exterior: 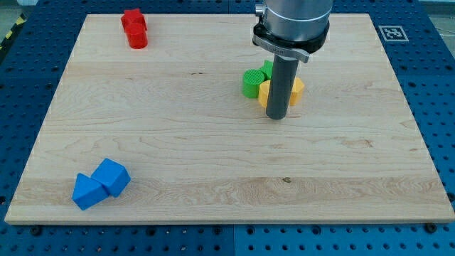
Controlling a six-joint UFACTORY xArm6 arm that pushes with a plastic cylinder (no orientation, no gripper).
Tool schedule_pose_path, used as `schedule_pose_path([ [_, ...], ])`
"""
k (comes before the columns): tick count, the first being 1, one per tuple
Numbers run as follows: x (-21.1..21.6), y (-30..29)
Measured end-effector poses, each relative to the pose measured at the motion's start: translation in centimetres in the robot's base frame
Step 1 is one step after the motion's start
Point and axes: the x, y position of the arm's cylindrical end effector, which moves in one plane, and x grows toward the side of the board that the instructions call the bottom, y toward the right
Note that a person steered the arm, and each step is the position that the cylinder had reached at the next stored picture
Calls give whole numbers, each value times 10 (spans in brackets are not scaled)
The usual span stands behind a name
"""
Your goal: Place the arm to the bottom center of the board
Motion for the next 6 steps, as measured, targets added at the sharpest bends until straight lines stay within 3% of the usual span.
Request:
schedule_pose_path([
  [2,44,4],
  [3,50,-20],
  [6,121,-57],
])
